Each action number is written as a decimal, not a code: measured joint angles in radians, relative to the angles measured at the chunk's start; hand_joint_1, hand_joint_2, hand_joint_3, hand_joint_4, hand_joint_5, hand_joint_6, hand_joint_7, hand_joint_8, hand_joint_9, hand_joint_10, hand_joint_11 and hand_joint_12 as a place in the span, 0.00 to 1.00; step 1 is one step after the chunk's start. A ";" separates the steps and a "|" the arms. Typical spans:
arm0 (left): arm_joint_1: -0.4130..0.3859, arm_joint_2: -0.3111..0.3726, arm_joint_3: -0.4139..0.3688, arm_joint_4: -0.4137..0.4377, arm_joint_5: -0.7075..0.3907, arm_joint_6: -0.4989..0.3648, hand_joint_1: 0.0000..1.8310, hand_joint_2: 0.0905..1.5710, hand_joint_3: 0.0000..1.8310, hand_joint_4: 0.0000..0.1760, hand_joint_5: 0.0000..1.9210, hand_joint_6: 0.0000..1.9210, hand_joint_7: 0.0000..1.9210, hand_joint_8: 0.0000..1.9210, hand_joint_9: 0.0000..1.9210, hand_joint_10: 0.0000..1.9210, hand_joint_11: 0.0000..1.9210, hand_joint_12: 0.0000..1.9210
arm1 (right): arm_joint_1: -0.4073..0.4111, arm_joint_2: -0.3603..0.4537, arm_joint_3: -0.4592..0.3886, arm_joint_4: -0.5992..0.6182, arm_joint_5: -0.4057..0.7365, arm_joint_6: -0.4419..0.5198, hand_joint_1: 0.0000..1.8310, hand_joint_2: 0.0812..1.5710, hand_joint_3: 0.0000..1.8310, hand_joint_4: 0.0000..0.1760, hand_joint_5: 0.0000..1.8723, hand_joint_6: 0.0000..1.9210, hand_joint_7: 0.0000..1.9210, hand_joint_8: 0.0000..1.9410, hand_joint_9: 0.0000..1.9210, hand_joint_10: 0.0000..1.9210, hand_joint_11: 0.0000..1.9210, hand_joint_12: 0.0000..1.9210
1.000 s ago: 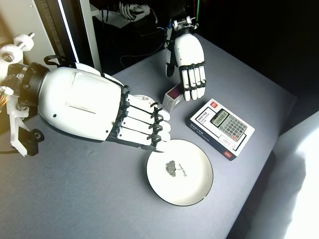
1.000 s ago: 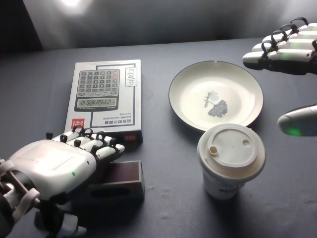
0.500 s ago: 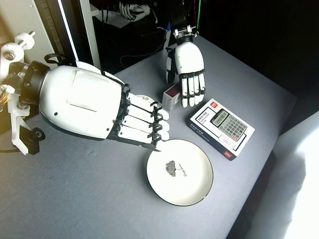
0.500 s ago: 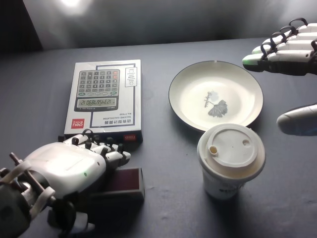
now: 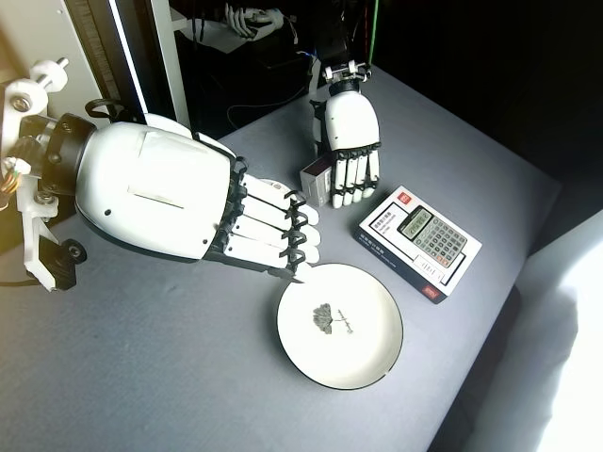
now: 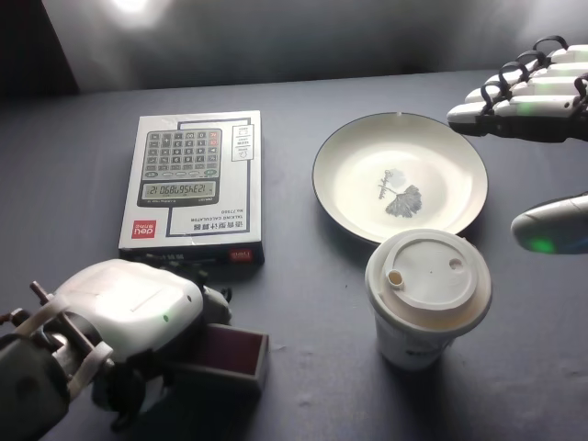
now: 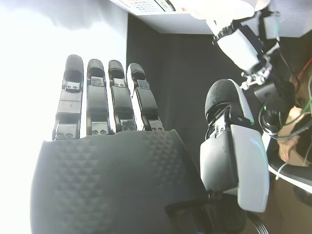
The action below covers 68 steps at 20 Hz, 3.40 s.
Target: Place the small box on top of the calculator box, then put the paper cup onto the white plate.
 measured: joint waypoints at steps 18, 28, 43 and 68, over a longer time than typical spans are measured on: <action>-0.277 0.015 0.058 -0.301 0.196 0.359 0.82 0.69 0.00 0.00 0.44 0.59 0.49 0.45 0.53 0.48 0.42 0.78 | 0.000 0.000 -0.006 0.000 0.000 0.000 0.02 0.76 0.00 0.00 0.07 0.00 0.07 0.00 0.08 0.00 0.00 0.24; -0.416 -0.049 0.298 -0.390 0.414 0.465 0.81 0.69 0.00 0.00 0.42 0.61 0.49 0.46 0.51 0.51 0.41 0.79 | 0.000 0.000 -0.011 -0.001 0.000 0.000 0.05 0.76 0.00 0.00 0.07 0.00 0.06 0.00 0.06 0.00 0.00 0.16; -0.420 -0.161 0.555 -0.416 0.637 0.465 0.81 0.69 0.00 0.00 0.43 0.60 0.48 0.48 0.51 0.52 0.41 0.80 | 0.000 0.000 -0.013 0.000 0.000 0.000 0.05 0.76 0.00 0.00 0.07 0.00 0.07 0.00 0.07 0.00 0.00 0.19; -0.430 -0.196 0.634 -0.396 0.665 0.465 0.57 0.65 0.00 0.00 0.17 0.00 0.19 0.00 0.20 0.00 0.09 0.25 | -0.001 0.000 -0.013 -0.001 0.000 0.000 0.08 0.75 0.00 0.00 0.08 0.00 0.09 0.00 0.09 0.00 0.00 0.26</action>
